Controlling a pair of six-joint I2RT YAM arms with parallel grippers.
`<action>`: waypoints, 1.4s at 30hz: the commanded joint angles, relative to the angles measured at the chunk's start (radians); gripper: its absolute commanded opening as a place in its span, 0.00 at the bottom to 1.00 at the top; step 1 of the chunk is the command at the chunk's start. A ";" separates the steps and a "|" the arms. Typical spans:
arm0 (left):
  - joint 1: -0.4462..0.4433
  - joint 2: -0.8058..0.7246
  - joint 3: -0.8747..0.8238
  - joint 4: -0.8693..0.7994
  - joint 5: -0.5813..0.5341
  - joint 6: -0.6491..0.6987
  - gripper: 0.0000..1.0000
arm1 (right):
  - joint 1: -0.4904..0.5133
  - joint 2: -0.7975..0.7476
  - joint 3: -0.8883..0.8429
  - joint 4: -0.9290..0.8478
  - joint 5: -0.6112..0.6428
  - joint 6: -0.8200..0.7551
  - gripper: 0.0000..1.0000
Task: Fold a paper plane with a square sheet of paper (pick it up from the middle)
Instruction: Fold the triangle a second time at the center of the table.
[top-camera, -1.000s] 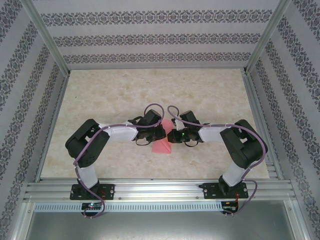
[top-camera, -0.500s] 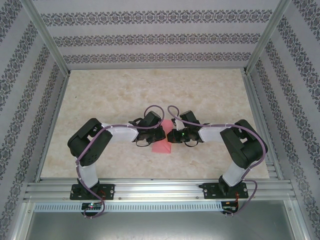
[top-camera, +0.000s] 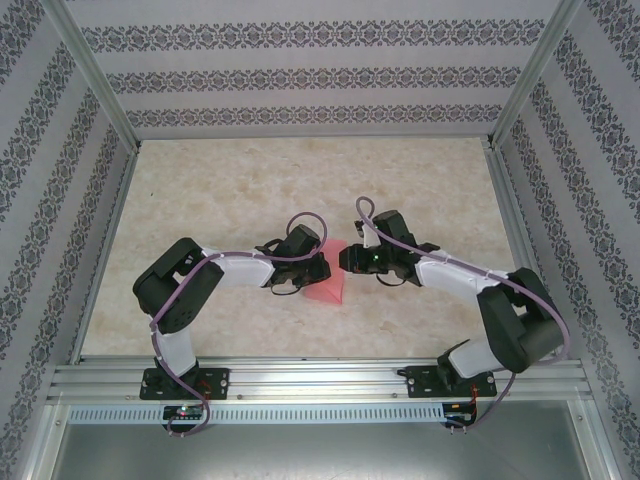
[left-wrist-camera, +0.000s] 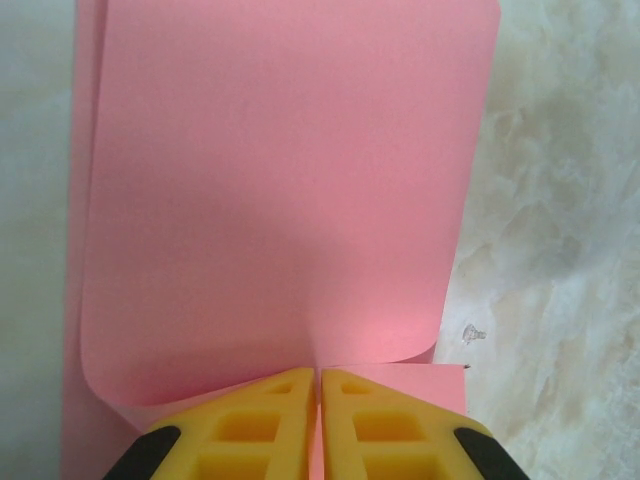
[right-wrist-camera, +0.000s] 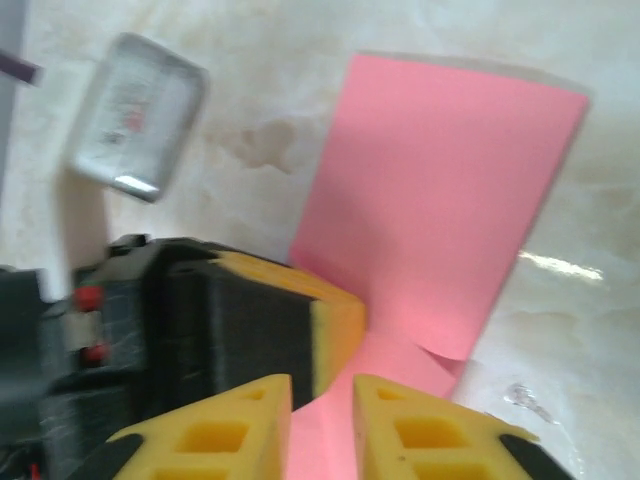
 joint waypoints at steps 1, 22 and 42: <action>-0.008 0.007 -0.026 -0.065 -0.034 -0.001 0.12 | 0.030 -0.026 -0.047 0.052 -0.075 0.088 0.16; -0.010 0.001 -0.009 -0.097 -0.033 0.020 0.12 | 0.099 0.147 -0.070 0.058 -0.115 0.174 0.10; -0.010 0.009 -0.039 -0.087 -0.042 0.016 0.12 | 0.100 0.173 -0.066 -0.102 -0.028 0.082 0.11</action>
